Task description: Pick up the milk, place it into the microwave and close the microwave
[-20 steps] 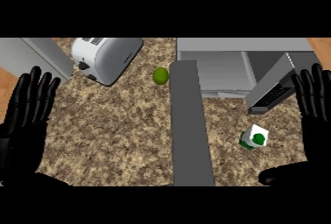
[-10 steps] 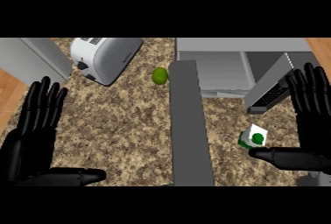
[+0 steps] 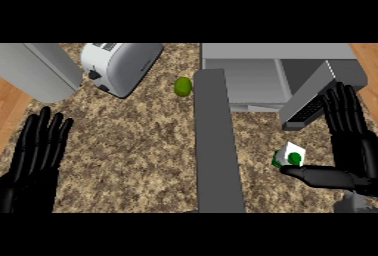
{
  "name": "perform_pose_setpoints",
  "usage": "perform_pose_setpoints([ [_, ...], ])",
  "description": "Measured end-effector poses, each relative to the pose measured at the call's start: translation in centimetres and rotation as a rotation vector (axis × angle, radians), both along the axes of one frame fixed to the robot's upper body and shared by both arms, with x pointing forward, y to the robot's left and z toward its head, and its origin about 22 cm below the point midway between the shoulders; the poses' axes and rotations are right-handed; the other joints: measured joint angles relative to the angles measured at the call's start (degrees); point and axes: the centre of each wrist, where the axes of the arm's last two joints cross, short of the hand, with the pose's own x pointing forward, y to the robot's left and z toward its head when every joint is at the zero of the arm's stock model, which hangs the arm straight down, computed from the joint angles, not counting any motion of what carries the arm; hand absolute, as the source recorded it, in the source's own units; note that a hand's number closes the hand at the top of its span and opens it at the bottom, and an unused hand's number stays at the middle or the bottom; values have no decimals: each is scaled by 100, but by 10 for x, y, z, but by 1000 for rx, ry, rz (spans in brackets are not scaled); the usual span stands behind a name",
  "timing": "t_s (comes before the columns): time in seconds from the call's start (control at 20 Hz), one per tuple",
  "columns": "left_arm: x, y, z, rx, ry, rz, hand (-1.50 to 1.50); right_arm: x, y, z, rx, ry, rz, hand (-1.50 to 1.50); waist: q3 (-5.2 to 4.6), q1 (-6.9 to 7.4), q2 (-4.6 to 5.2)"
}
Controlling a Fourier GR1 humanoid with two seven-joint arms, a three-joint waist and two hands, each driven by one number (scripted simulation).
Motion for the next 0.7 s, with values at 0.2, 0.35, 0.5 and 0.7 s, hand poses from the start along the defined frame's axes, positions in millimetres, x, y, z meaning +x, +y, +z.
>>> perform_pose_setpoints([
  [0.2,-11,7,1,9,-2,-5,-150,4,-4,-22,-10,39,-13,-150,0,5,0],
  [0.35,-15,6,2,14,-1,-8,-150,-5,-12,-46,-26,64,-37,-150,0,1,1],
  [0.5,-17,4,3,7,-1,-15,-150,-13,-22,-63,-35,82,-48,-150,0,-4,1],
  [0.7,-27,-4,8,4,-1,-14,-150,-18,-39,-92,-52,108,-71,-150,2,2,1],
])
